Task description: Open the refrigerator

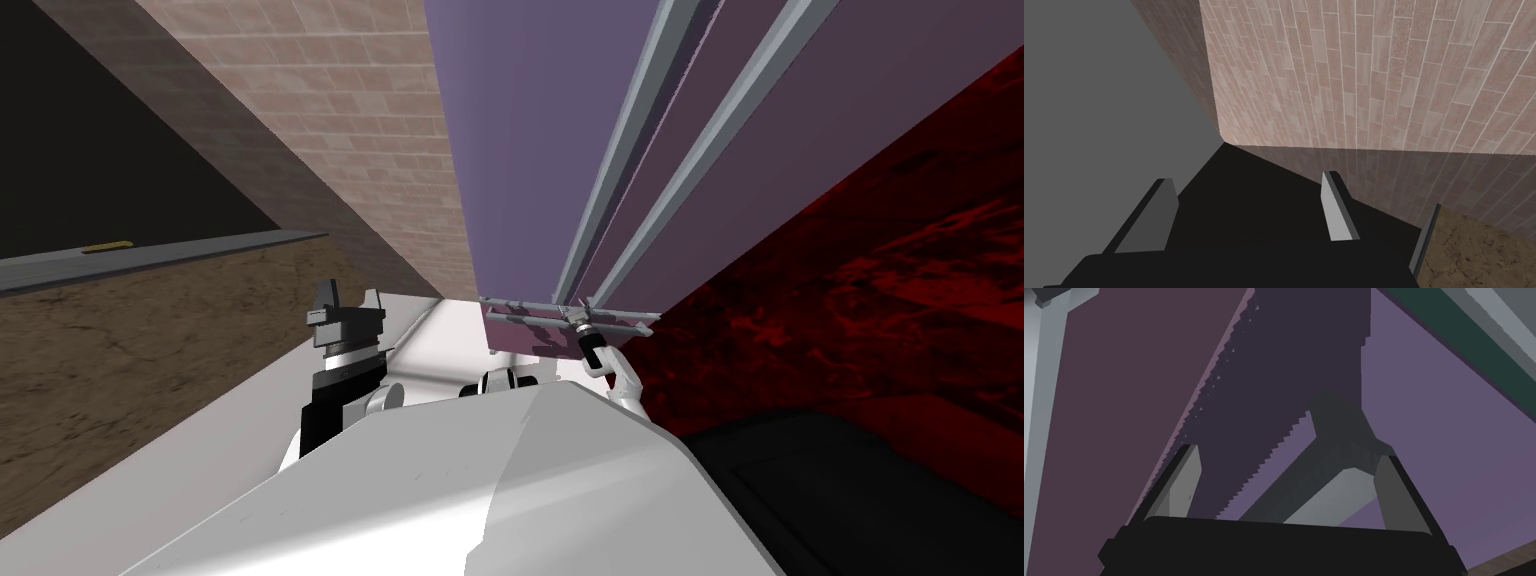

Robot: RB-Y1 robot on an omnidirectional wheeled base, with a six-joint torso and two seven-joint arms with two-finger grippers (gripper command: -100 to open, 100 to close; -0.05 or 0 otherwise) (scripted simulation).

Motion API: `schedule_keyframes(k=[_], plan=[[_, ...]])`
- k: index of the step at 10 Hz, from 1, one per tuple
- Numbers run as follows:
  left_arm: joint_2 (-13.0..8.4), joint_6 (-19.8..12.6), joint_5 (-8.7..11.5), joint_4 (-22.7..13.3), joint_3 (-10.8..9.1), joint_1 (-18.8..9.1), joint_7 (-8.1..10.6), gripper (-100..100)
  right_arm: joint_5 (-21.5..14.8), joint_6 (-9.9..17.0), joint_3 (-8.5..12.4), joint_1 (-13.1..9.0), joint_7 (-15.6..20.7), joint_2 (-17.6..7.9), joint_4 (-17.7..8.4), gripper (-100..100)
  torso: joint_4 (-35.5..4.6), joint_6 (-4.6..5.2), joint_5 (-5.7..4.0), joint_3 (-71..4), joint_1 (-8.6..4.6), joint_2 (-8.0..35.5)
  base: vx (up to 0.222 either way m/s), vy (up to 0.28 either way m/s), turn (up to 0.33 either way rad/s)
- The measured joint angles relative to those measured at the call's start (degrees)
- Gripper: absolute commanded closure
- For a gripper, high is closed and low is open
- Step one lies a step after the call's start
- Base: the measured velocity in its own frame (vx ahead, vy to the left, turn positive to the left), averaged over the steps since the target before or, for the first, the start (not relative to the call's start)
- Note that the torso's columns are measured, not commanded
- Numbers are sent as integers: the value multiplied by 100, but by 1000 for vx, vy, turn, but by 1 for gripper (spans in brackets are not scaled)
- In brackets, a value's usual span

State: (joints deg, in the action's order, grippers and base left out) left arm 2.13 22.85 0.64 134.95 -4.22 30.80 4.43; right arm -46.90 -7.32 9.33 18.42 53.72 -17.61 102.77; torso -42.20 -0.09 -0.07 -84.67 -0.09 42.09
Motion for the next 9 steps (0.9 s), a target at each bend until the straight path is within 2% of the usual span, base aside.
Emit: schedule_keyframes(k=[1,6,8,9], plan=[[0,0,0,0,0,0,0,0,-145,36,35,-72,148,-24,-137,-100,-2,5,5,-1,7,1,24,120,-16],[0,0,0,0,0,0,0,0,-705,261,113,-189,688,-284,-417,-100,-11,9,8,13,10,26,21,95,-20],[-1,0,0,0,-1,1,0,0,-684,314,121,-176,665,-377,-405,-100,-5,7,0,-1,-16,-1,73,0,54],[-1,0,0,0,-2,1,0,0,-680,327,122,-177,652,-388,-402,100,-5,10,1,3,-6,12,11,-7,-27]])
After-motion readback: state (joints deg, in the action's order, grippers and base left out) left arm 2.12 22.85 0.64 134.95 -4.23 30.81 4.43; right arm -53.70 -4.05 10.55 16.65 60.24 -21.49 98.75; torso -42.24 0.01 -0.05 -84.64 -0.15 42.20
